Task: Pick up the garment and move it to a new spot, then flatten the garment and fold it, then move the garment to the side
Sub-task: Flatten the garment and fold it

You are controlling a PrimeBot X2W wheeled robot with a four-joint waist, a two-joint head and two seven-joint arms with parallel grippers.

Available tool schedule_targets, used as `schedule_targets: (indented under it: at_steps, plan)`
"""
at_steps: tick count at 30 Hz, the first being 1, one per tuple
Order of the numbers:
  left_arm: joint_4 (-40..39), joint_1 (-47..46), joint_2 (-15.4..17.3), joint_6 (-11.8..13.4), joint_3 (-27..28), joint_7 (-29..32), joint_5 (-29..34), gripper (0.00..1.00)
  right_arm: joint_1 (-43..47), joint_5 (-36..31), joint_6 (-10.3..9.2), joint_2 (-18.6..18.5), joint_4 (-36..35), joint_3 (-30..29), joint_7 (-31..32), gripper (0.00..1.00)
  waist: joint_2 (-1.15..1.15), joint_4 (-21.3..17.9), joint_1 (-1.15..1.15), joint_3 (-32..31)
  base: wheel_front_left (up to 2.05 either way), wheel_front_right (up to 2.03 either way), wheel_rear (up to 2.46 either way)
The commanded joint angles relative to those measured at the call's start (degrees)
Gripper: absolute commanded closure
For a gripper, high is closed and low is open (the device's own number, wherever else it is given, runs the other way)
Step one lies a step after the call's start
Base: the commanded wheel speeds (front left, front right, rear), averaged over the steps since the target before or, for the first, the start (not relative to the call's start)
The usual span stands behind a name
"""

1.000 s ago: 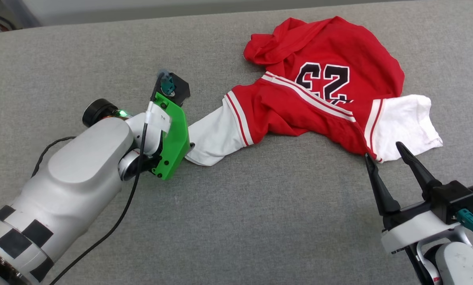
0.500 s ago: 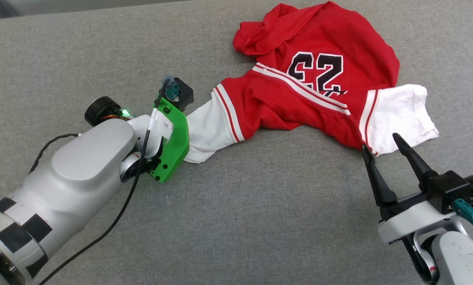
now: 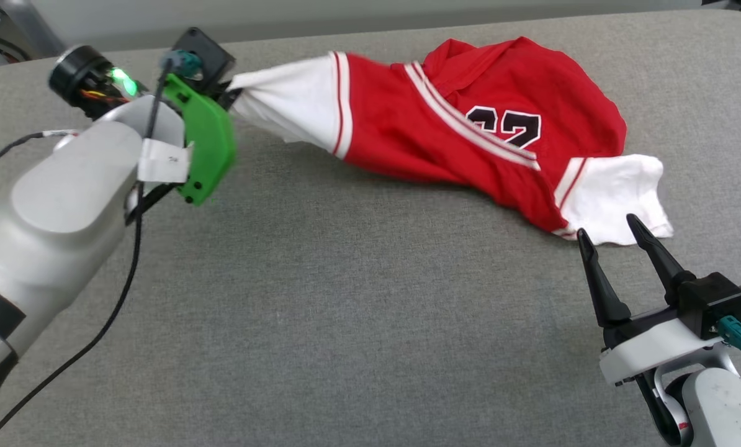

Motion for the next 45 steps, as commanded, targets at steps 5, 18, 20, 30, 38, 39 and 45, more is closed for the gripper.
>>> schedule_targets:
  at_steps: [5, 18, 20, 30, 38, 39, 45]
  plan:
    - [3.52, 1.92, 2.19, 0.79, -0.10, -8.51, 3.44, 1.00, 2.04, -0.01, -0.04, 0.79, -0.15, -0.98, -0.51, 0.00, 0.00, 0.79, 0.00, -1.56, 0.00, 0.00, 0.00]
    - [4.72, 24.36, 1.00, 8.11, 2.01, -20.17, 1.10, 1.00, 6.14, -0.31, -0.04, 1.76, -0.97, -2.97, -0.53, 0.00, 0.00, 2.43, 0.00, -4.52, 0.00, 0.00, 0.00]
    - [3.64, 27.86, 0.23, 9.14, 3.24, -20.25, 1.05, 1.00, 6.55, -0.32, -0.04, 1.66, -0.95, -3.10, -0.53, 0.00, 0.00, 2.72, 0.00, -5.03, 0.00, 0.00, 0.00]
    - [-0.26, 42.52, -0.71, 11.81, 13.05, -20.29, 3.99, 1.00, 8.79, -0.48, -0.04, 1.45, -1.12, -3.83, -0.53, 0.00, 0.00, 3.96, 0.00, -7.15, 0.00, 0.00, 0.00]
    - [-5.44, 48.12, -1.94, 14.18, 24.71, -20.29, 7.46, 0.00, 8.09, 0.40, -0.04, -0.08, -1.22, -5.77, -0.53, 0.00, 0.00, 4.80, 0.00, -8.55, 0.00, 0.00, 0.00]
    - [-6.85, 49.08, -1.97, 14.64, 26.45, -20.29, 8.14, 0.00, 7.69, 0.44, -0.04, -0.71, -1.41, -6.39, -0.53, 0.00, 0.00, 4.90, 0.00, -8.76, 0.00, 0.00, 0.00]
    - [-17.30, 54.53, -1.94, 17.85, 35.87, -20.29, 13.27, 0.00, 4.27, 1.46, -0.04, -5.95, -2.70, -9.42, 0.94, 0.00, 0.00, 5.97, 0.00, -9.38, 0.00, 0.00, 0.00]
